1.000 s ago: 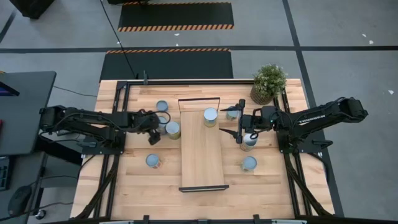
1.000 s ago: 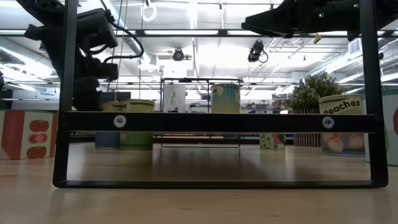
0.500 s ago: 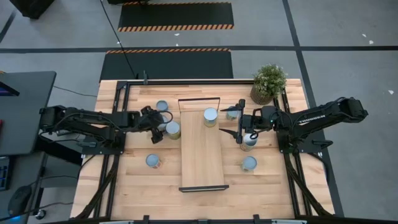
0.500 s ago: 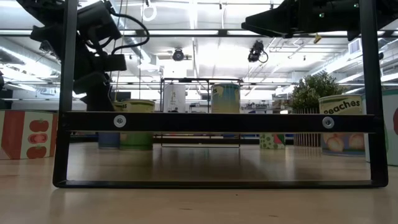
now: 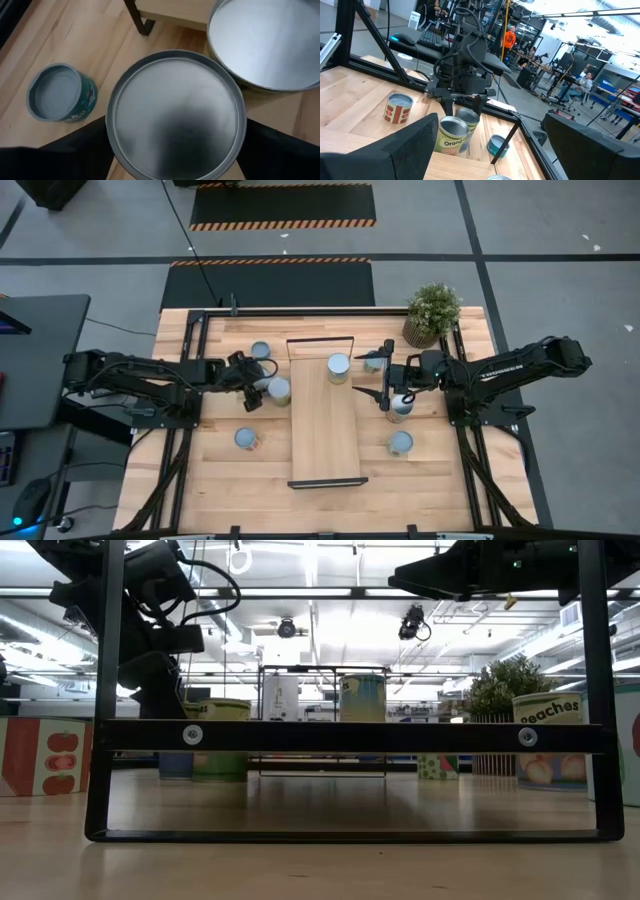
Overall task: Pick and place cans onto a shelf
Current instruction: Put the canned peas on the shelf
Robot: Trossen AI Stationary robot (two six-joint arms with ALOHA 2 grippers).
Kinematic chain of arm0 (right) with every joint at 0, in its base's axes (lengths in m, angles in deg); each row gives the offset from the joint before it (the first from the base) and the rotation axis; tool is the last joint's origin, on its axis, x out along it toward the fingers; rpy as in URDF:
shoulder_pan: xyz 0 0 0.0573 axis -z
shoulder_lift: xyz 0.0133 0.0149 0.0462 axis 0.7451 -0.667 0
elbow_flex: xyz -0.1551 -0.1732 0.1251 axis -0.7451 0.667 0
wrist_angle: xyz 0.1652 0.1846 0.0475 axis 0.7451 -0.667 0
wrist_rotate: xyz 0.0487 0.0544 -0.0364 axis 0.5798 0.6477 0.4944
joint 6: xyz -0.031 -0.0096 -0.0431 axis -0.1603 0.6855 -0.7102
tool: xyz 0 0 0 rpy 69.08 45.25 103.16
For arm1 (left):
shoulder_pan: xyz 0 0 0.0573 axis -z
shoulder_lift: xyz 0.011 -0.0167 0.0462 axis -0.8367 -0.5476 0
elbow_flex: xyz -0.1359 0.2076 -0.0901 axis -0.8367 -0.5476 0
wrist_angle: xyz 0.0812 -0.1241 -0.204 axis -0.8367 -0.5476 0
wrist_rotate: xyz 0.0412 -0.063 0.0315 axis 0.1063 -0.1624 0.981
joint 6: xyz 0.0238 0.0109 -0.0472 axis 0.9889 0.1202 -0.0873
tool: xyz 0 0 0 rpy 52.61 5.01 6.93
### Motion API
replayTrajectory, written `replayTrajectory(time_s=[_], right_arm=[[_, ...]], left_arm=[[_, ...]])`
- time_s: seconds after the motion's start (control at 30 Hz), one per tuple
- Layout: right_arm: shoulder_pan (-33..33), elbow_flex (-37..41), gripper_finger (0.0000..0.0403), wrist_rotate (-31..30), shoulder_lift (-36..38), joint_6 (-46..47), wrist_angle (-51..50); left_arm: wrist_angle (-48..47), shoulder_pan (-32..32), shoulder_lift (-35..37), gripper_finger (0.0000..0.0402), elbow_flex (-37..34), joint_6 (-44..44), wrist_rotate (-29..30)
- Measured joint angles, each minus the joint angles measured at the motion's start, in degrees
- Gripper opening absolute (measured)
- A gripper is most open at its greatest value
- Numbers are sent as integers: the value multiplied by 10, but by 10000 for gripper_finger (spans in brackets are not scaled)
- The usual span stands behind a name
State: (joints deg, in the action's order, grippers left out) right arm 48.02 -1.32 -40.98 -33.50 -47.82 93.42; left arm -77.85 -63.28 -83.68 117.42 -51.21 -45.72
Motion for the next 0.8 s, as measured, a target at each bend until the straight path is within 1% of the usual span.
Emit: replayTrajectory(time_s=[0.1,0.17,0.27,0.33,0.47,0.6,0.7,0.8], right_arm=[[0,0,373,0,0,0,0],[0,0,373,0,0,0,0],[0,0,373,0,0,0,0],[0,0,373,0,0,0,0],[0,0,373,0,0,0,4],[0,0,373,0,0,0,4],[0,0,373,-1,0,0,4],[2,0,373,-1,0,0,8]], left_arm=[[-49,-1,7,323,21,1,-6],[-87,-1,7,320,53,3,-1],[-174,-6,9,322,109,3,16],[-207,-9,9,323,147,4,17],[-224,-11,9,324,214,42,4],[-215,-11,-1,325,273,75,3],[-210,-10,-27,325,300,83,1],[-173,-6,-69,325,310,90,-37]])
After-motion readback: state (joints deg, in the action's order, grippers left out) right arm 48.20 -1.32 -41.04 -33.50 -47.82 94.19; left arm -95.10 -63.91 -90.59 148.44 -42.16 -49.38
